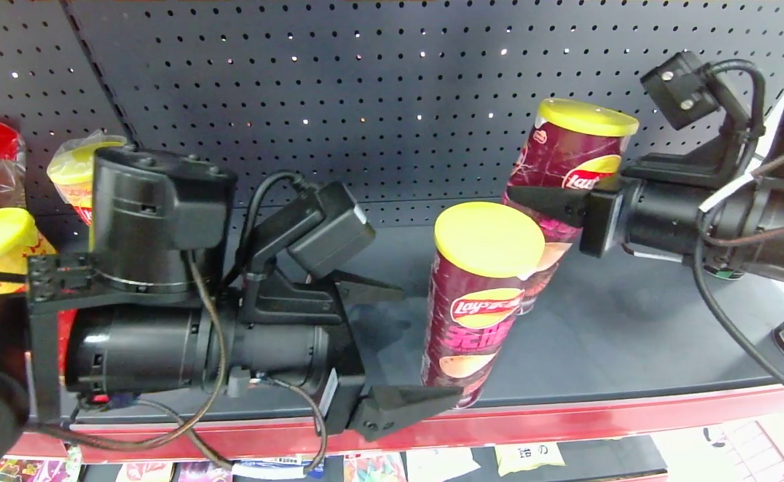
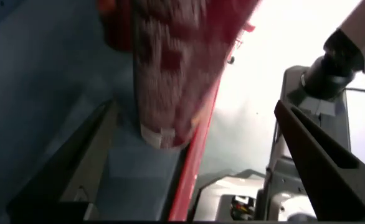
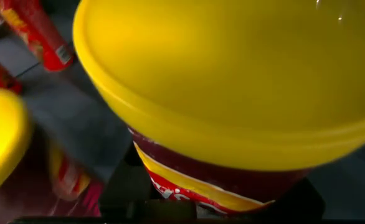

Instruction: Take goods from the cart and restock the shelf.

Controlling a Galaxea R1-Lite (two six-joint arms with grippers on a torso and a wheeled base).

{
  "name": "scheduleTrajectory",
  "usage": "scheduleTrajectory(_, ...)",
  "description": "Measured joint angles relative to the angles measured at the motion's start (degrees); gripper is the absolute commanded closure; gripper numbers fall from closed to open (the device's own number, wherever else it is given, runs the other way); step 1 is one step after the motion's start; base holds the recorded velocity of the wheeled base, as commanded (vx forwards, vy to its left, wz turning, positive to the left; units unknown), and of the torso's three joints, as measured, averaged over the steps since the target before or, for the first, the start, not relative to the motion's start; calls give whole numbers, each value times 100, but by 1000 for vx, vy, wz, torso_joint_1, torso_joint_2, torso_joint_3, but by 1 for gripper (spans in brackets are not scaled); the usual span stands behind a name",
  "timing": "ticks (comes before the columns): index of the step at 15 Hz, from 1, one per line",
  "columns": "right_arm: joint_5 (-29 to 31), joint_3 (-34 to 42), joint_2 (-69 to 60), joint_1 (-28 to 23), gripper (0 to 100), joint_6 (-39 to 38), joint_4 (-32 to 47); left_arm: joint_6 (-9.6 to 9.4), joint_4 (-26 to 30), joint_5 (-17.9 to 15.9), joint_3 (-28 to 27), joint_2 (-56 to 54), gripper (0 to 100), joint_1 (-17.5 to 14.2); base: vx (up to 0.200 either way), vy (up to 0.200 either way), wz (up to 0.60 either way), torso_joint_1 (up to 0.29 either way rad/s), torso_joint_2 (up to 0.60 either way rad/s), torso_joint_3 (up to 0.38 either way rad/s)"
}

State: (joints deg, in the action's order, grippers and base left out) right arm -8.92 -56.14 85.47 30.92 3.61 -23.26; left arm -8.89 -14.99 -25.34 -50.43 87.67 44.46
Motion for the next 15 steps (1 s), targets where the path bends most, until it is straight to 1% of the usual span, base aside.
scheduleTrajectory(2, 0, -149, 378, -46, 100, 2, -471, 2, -2, 30, 346, -325, 0, -69, 0, 0, 0, 0, 0, 0)
scheduleTrajectory(4, -5, -201, 657, -41, 100, 9, -619, 5, 0, 37, 573, -588, 0, -179, 0, 0, 0, 0, 0, 0)
scheduleTrajectory(6, -5, -221, 883, -18, 100, 6, -651, 9, 0, 35, 730, -824, 0, -380, 0, 0, 0, 0, 0, 0)
scheduleTrajectory(9, -10, -315, 1100, -16, 100, 5, -655, 11, 0, 30, 777, -986, 0, -499, 0, 0, 0, 0, 0, 0)
scheduleTrajectory(15, -11, -546, 1384, 128, 100, 6, -657, 9, 2, 30, 790, -1089, 0, -524, 0, 0, 0, 0, 0, 0)
